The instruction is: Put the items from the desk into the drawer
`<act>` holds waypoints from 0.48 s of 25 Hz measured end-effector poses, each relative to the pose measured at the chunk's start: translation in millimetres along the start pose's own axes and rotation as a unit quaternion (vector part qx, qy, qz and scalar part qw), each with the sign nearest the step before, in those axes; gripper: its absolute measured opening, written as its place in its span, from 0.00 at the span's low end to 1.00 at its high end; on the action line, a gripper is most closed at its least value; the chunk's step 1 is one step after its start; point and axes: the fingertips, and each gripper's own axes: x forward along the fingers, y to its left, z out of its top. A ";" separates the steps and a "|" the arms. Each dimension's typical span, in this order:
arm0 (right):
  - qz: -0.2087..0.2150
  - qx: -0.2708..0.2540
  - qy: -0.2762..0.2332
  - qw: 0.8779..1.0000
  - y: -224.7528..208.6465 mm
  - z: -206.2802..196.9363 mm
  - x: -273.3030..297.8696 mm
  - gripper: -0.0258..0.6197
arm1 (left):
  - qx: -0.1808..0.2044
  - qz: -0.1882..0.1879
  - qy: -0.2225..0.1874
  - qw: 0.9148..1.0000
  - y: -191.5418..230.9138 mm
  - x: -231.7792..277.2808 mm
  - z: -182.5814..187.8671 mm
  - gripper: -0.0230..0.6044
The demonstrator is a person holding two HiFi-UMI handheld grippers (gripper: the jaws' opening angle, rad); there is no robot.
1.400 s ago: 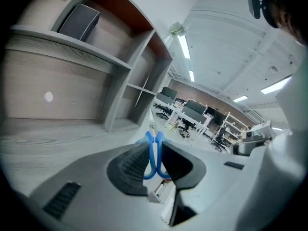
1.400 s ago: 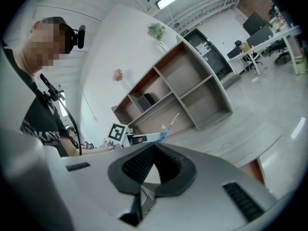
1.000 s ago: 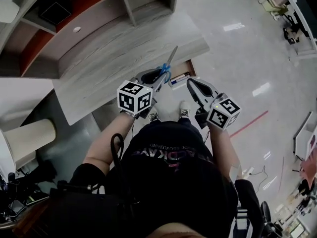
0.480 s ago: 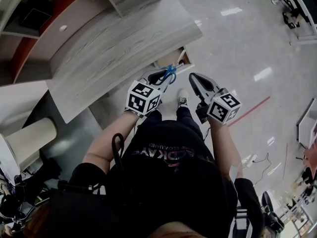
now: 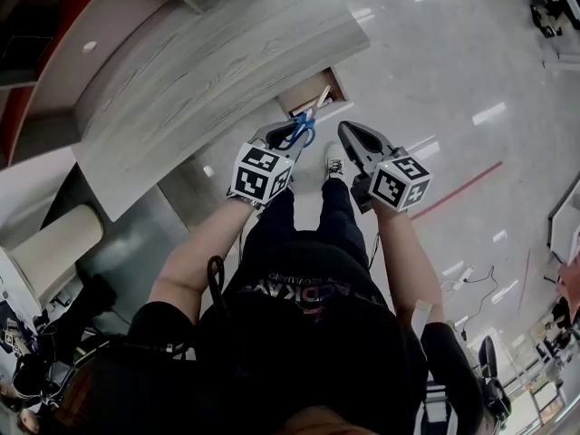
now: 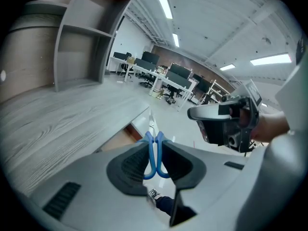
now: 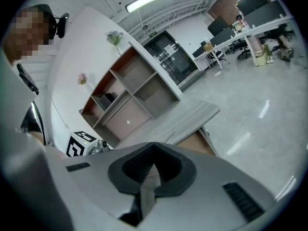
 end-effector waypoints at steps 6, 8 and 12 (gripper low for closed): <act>0.003 0.018 0.035 0.999 -20.1 -22.1 14.0 0.06 | 0.011 0.030 0.024 0.999 18.4 32.2 -18.7 0.19; 0.004 0.024 0.043 0.999 -26.9 -27.4 13.9 0.06 | 0.015 0.042 0.030 0.999 23.6 43.1 -23.7 0.19; 0.008 0.037 0.059 0.998 -35.0 -36.7 11.6 0.06 | 0.015 0.064 0.048 0.997 32.5 62.4 -36.4 0.19</act>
